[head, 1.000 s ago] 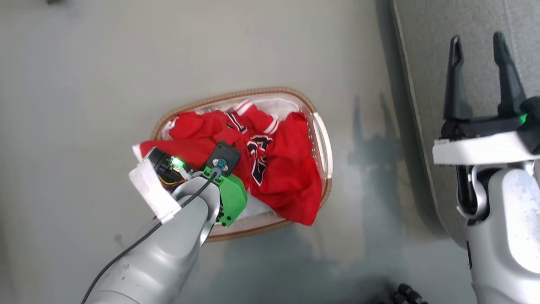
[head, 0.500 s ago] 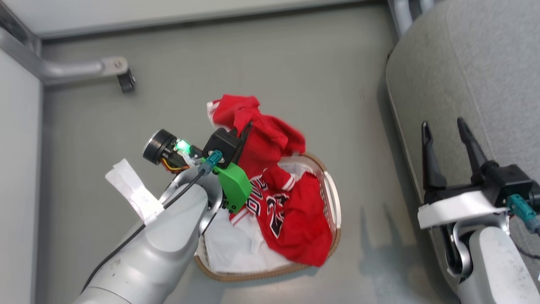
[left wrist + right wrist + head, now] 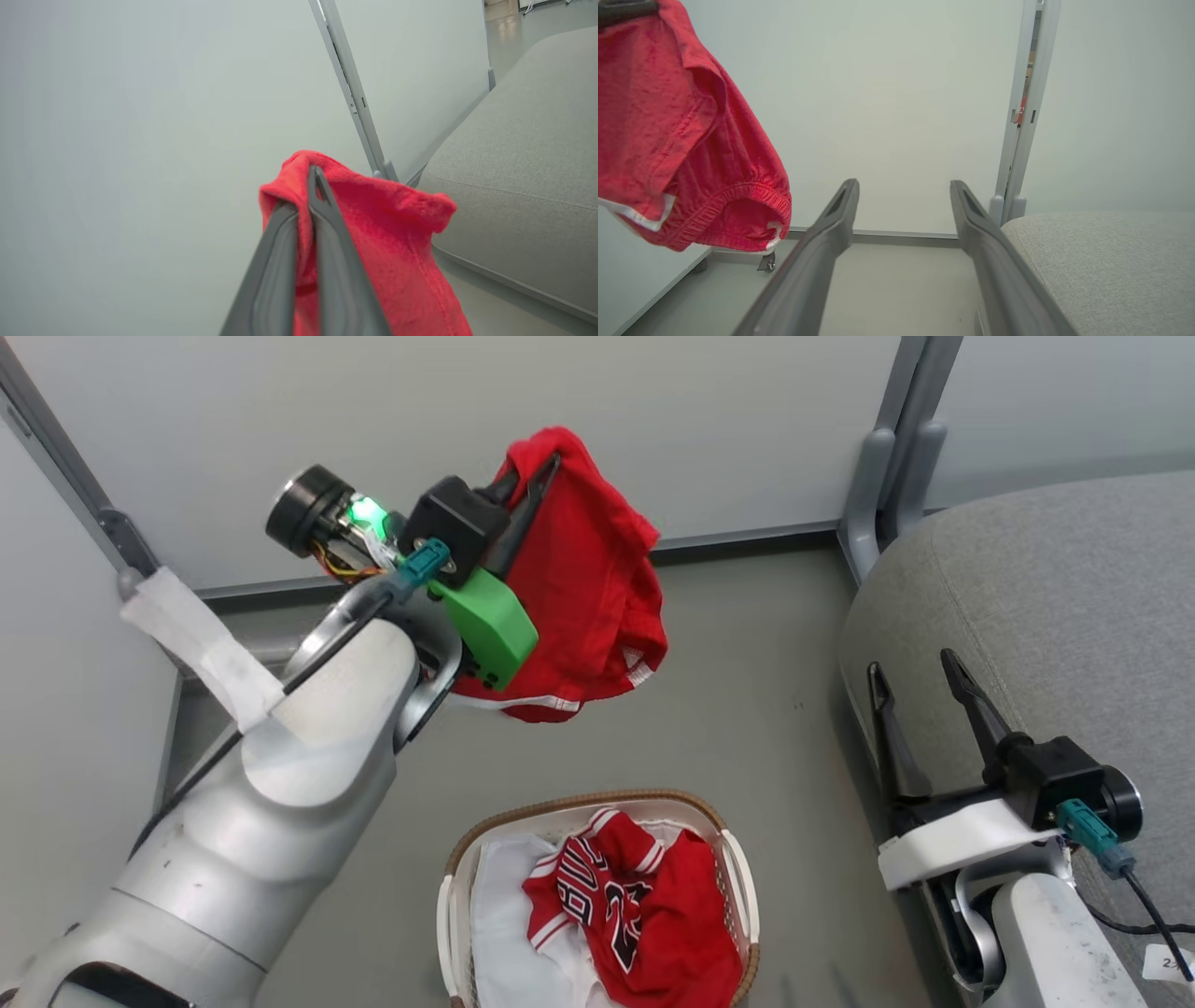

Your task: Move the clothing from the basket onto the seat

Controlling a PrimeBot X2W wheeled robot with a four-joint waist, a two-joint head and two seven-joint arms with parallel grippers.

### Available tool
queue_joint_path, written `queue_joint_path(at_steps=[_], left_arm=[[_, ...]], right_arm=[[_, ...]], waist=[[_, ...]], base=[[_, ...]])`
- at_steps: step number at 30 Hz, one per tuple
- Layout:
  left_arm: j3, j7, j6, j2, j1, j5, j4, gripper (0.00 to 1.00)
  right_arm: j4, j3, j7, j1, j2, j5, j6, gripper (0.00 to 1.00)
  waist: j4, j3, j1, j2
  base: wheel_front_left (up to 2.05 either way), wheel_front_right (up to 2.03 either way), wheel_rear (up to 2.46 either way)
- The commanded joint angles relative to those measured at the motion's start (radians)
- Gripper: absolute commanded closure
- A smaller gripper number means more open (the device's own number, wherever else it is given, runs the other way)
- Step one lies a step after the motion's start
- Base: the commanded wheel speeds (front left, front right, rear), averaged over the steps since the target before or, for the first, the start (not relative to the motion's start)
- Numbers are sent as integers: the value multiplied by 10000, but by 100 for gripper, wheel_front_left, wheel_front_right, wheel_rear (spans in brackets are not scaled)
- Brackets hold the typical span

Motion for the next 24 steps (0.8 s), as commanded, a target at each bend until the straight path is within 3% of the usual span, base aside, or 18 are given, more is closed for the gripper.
queue_joint_path(at_steps=[1,16,24], left_arm=[[15,86,-40,80,-187,-102,-198,100],[-74,767,-90,620,-450,-768,-2065,100],[-347,977,-66,663,-249,-721,-2839,100]], right_arm=[[49,126,-49,-14,-40,49,-3,0],[368,1480,-49,-1602,-41,-649,-3,0],[2153,2166,-49,-3014,-38,-1302,-3,0]], waist=[[-71,-319,1,-1],[-190,-101,1,-1],[77,-28,1,-1]], base=[[0,0,0],[0,0,0],[0,0,0]])
